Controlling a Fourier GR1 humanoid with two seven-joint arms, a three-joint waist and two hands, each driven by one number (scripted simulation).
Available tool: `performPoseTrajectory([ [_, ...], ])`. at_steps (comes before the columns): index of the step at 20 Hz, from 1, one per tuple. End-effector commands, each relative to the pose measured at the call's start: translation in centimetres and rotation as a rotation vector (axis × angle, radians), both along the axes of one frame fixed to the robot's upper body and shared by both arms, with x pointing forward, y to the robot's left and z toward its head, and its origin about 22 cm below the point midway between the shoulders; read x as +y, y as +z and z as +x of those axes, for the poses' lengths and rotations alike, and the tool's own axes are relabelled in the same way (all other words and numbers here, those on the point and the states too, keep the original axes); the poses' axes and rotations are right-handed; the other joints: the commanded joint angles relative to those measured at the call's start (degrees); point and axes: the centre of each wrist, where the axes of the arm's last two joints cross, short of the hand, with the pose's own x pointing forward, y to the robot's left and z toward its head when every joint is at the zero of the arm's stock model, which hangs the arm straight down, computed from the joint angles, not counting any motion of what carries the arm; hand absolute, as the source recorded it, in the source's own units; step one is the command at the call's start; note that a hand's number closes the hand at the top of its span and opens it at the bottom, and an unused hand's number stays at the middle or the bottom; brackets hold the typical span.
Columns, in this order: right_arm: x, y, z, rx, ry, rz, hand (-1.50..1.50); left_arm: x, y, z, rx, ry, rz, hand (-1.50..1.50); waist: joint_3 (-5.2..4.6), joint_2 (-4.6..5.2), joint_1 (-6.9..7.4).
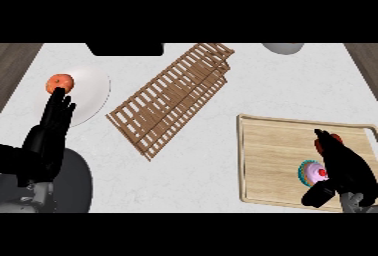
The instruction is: Pick the cupcake from the tray and place it in the tiered shelf
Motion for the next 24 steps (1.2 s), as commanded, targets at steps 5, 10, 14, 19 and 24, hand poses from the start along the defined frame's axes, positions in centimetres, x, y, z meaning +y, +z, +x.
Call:
performPoseTrajectory([
  [5,-0.2,-3.3,1.7,0.118,0.012,0.011,1.50,-2.5,0.4,1.6,-0.001,0.010,-0.003,0.00,0.02,0.09,0.06],
  [10,0.6,-2.5,1.3,0.030,0.110,-0.093,1.50,-0.3,-0.2,2.1,0.004,0.009,0.009,0.00,-0.01,0.06,-0.06],
  [14,0.9,-2.7,1.2,-0.029,0.138,-0.137,1.50,-0.5,1.1,-0.1,0.002,0.001,0.006,0.00,0.01,-0.03,0.17],
  [19,8.1,-2.8,-1.4,-0.052,0.740,-0.016,1.50,-1.2,0.7,0.9,-0.002,-0.047,0.017,0.00,0.09,0.21,3.02],
  [24,14.8,-2.3,-3.2,-0.060,1.150,0.163,1.50,-1.9,-0.1,1.4,0.006,-0.030,-0.003,0.00,0.04,0.40,2.25],
])
